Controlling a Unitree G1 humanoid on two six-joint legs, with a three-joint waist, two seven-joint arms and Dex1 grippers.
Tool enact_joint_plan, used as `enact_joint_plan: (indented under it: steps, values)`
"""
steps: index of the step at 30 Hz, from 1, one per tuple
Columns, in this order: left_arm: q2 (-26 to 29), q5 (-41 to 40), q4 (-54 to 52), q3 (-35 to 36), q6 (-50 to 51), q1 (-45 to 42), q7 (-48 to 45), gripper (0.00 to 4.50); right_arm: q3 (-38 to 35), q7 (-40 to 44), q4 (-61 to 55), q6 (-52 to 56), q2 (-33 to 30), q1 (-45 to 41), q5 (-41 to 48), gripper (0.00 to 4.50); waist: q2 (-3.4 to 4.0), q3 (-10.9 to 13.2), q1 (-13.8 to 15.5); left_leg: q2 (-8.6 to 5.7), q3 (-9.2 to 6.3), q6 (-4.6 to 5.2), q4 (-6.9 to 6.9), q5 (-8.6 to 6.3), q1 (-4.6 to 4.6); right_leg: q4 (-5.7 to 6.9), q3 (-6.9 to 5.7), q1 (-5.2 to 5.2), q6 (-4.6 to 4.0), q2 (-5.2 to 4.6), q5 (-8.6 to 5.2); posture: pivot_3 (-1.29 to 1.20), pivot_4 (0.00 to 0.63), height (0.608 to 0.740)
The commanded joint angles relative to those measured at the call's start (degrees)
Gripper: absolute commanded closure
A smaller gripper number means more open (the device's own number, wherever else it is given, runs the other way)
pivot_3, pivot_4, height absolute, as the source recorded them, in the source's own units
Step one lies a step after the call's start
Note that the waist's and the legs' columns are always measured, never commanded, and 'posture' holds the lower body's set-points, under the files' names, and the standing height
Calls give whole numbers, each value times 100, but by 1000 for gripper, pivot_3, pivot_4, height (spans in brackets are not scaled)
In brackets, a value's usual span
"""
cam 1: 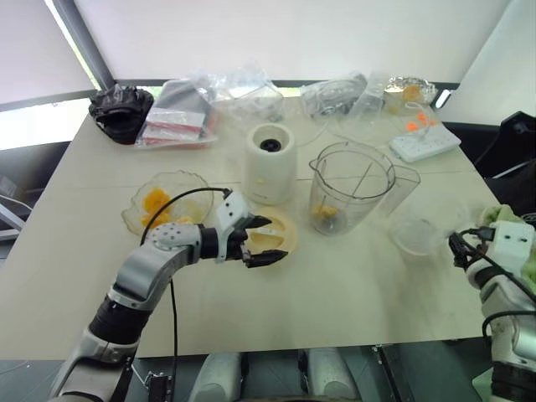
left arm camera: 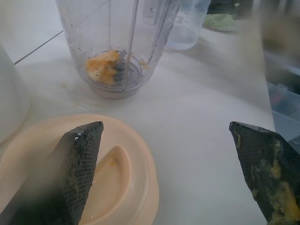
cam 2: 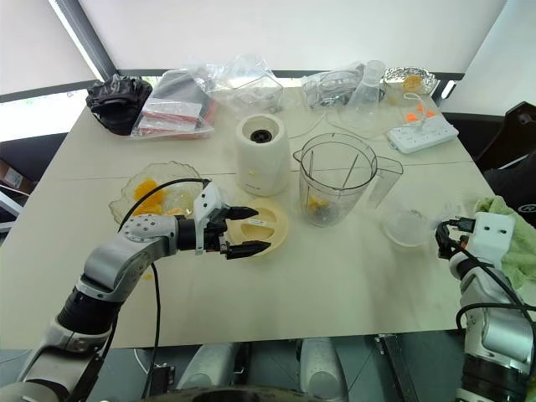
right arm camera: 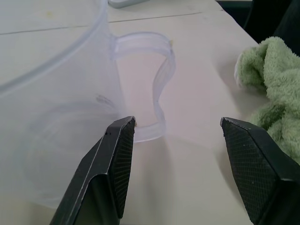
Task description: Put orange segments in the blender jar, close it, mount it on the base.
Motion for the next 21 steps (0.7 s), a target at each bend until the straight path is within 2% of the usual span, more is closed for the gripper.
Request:
enact_joint_plan:
  steps: [1,21]
  values:
    - [12,19,-120,-35,-105,-73,-34,0,-54,-65,-621,181,70,123,108,1516,0,0,2,0,0,0,0,0,0,0,0,0,0,0,0,0,150,740]
    - [-51,46,13,-119,-186,-117,-67,0,-278,-223,-1989,767,448,1132,287,1516,0,0,13,0,-3,0,-2,0,-2,-2,-1,-2,-2,-1,-3,0,150,740]
